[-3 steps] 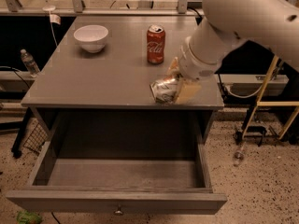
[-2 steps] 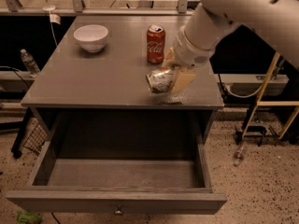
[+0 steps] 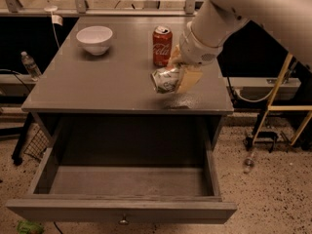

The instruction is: Pick 7up can from top drawer and place on counter

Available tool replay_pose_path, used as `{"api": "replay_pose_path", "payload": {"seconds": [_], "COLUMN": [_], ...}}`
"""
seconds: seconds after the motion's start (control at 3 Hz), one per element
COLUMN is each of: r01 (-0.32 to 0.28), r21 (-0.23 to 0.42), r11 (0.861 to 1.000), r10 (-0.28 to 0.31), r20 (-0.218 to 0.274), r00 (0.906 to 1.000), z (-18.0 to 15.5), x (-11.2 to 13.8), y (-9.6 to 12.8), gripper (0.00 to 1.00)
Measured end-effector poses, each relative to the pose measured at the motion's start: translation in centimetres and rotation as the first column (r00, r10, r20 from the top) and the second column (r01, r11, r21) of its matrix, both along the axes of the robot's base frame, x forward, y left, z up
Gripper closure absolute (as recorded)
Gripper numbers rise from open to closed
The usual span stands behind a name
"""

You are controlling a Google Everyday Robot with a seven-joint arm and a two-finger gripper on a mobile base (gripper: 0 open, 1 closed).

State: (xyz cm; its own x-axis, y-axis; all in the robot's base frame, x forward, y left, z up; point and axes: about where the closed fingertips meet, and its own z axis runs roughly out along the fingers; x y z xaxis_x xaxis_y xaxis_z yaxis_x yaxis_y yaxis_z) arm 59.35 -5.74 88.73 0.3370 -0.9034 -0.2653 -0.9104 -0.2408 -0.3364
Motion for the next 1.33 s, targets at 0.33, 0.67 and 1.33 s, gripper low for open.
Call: {"api": "replay_pose_path", "payload": {"seconds": [0.33,0.67,1.33], "r01": [-0.004,-0.007,0.047], "r21": [-0.001,-0.002,-0.044], "r11": [1.000,1.000,0.998], "r10": [0.004,0.007,-0.047], "r20": [-0.001,-0.002,0.004], "r00": [1.0000,1.0000,0.9989], "z": [-0.1,-0.1,1.3], "x": [0.0,-0.1,-0.6], "y": [0.2,0.4,-1.5], "gripper": [0.23,0.00,0.00]}}
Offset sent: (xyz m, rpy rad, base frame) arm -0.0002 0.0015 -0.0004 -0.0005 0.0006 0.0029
